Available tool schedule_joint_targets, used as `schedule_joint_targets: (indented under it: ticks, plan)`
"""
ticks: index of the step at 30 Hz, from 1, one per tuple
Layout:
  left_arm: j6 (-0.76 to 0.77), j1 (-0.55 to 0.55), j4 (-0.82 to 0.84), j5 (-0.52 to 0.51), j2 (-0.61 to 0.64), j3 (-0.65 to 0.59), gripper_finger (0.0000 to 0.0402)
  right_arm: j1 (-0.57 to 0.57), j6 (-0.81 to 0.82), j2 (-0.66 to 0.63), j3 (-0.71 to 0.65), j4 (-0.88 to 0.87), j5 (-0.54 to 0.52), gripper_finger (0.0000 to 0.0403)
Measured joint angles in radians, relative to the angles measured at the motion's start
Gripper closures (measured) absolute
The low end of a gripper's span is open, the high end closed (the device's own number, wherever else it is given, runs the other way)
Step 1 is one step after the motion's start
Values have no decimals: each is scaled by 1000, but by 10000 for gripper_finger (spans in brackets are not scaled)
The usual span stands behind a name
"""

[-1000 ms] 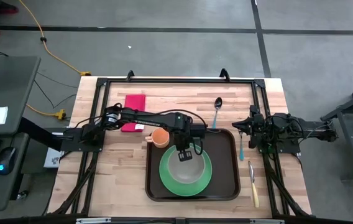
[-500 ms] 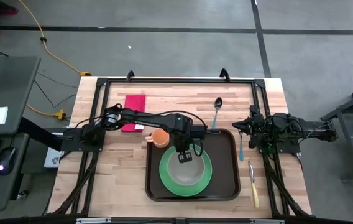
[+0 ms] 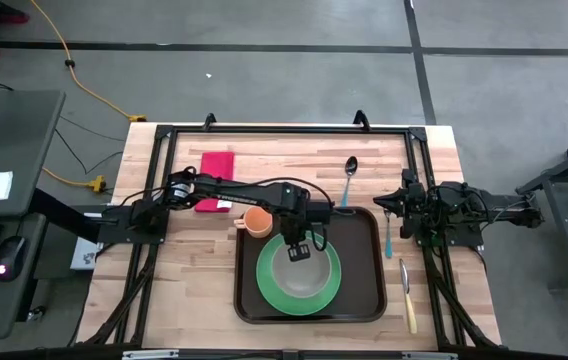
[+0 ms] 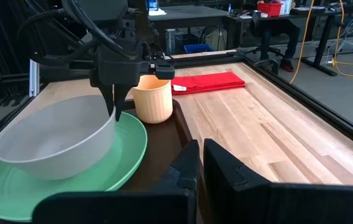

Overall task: Set up tray
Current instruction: Put the gray bowl on top of the green plate on the brown serving tray

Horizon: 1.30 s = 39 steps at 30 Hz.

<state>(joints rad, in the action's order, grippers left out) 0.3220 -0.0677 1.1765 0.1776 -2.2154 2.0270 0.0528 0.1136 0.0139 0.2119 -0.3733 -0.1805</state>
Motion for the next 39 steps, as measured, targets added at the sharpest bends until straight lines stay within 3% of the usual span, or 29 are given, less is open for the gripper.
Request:
schedule_joint_targets:
  ticks: [39]
  plan:
    - [25, -18, 9, 14, -43, 1, 371, 0, 1, 0, 0, 2, 0, 402]
